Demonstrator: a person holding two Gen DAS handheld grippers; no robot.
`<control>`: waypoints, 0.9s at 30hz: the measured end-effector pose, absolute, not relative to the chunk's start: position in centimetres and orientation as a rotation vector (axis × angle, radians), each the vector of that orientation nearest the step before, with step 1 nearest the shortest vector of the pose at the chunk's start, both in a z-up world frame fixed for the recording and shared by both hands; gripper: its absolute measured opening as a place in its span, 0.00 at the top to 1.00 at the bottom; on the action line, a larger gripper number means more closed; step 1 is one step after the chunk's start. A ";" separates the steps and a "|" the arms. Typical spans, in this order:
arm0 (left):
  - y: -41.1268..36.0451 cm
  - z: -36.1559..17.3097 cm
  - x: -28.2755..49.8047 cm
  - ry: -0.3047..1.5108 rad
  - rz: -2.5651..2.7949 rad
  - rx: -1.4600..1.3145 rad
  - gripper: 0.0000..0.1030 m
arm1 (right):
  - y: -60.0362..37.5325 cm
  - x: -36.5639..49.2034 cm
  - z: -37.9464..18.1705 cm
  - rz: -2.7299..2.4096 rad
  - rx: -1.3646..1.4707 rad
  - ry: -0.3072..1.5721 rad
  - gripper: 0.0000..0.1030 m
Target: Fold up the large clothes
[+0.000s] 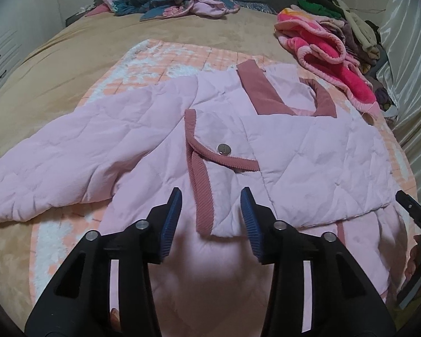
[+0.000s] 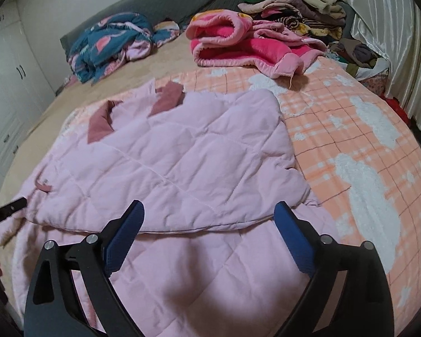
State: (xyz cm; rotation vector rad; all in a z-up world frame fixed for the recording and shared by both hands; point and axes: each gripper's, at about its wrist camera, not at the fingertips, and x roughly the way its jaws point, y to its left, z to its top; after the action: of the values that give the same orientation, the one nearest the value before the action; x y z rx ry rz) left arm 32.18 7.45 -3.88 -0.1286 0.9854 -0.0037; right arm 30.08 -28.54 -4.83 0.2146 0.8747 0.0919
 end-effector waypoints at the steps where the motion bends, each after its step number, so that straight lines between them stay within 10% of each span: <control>1: 7.6 -3.7 31.9 0.982 -0.001 -0.131 0.57 | -28.6 29.9 -4.5 0.093 0.224 0.870 0.10; 9: 9.4 -2.8 30.0 0.956 0.015 -0.184 0.10 | -26.8 28.3 -2.4 0.135 0.219 0.839 0.08; 27: 17.5 -2.3 25.6 0.925 0.162 -0.272 0.09 | -15.7 26.2 1.8 0.314 0.103 0.741 0.04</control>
State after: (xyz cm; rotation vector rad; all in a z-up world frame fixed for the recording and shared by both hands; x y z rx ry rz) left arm 25.57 17.46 -2.32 -0.2719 0.9246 0.1616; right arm 26.23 -15.68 1.82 0.1025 0.7413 0.3137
